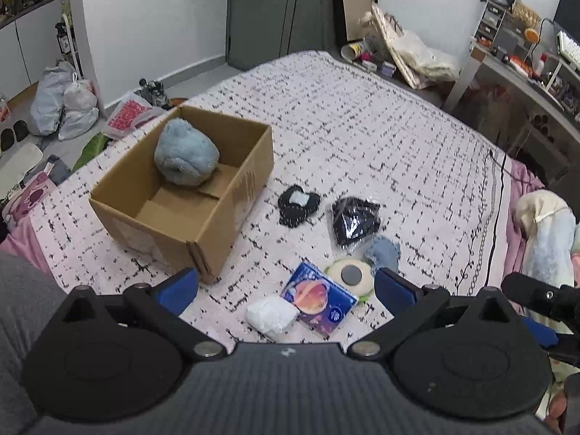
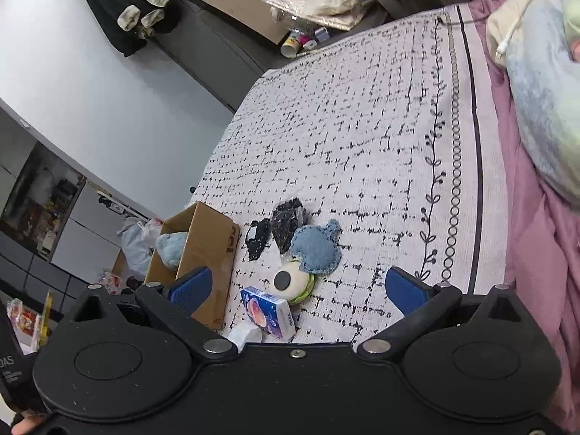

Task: Organize soft objects
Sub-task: 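Move the left gripper back toward the white fluffy ball, then grasp the white fluffy ball with left gripper while right gripper grasps tissue pack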

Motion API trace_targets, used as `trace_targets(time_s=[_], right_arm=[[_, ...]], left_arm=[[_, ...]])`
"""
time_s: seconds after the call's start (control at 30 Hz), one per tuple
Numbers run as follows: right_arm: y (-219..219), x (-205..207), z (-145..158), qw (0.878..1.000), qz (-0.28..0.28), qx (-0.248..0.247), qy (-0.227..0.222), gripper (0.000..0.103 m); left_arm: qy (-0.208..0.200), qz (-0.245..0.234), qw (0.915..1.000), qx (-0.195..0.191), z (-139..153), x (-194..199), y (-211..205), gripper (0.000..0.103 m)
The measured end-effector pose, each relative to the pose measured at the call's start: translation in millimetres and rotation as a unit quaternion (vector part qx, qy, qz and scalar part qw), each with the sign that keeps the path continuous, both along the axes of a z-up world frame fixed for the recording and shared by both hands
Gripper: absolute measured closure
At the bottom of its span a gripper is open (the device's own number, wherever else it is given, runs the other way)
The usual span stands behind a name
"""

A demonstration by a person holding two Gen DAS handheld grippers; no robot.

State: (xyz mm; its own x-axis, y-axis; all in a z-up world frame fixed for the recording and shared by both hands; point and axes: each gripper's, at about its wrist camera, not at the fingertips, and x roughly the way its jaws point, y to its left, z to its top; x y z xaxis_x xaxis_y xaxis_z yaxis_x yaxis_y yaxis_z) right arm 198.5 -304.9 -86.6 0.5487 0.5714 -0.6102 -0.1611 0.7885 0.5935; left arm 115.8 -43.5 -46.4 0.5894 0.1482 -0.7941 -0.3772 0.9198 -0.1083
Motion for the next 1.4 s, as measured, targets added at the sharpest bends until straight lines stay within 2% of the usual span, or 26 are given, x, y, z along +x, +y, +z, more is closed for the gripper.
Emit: trace_targets(time_s=[0.27,0.5,0.6,0.83,1.03,1.2,1.3,1.4], right_arm=[[0.9,7.5,-16.1,0.999,0.005,0.030,0.034,0.000],[9.5,13.2,-26.2,0.998,0.013,0.041,0.050,0.000],[18.7,16.1,-31.8,0.997,0.021,0.036,0.059,0.001],[33.5,21.5,-40.5,0.997,0.029,0.026,0.068,0.004],[52.9,26.4,-49.4,0.996,0.049,0.007,0.076,0.013],[69.3,32.1,-59.5,0.995,0.058,-0.013,0.083,0.020],[74.7,34.3,-63.8,0.995,0.057,-0.018,0.086,0.021],[78.1,36.8,-66.9,0.995,0.053,-0.021,0.087,0.021]], left_arm=[[0.021,0.007,0.9998,-0.002,-16.5,8.7,-3.7,0.000],[0.033,0.043,0.9978,-0.039,-40.5,13.8,10.1,0.003],[0.041,0.056,0.9961,-0.054,-52.4,15.5,15.2,0.005],[0.052,0.076,0.9928,-0.077,-72.9,19.8,24.0,0.016],[0.070,0.083,0.9891,-0.100,-92.8,23.8,30.3,0.028],[0.074,0.090,0.9864,-0.116,-105.5,27.4,37.6,0.029],[0.080,0.090,0.9839,-0.132,-114.0,31.0,40.8,0.029],[0.083,0.085,0.9841,-0.132,-119.0,34.3,39.3,0.029]])
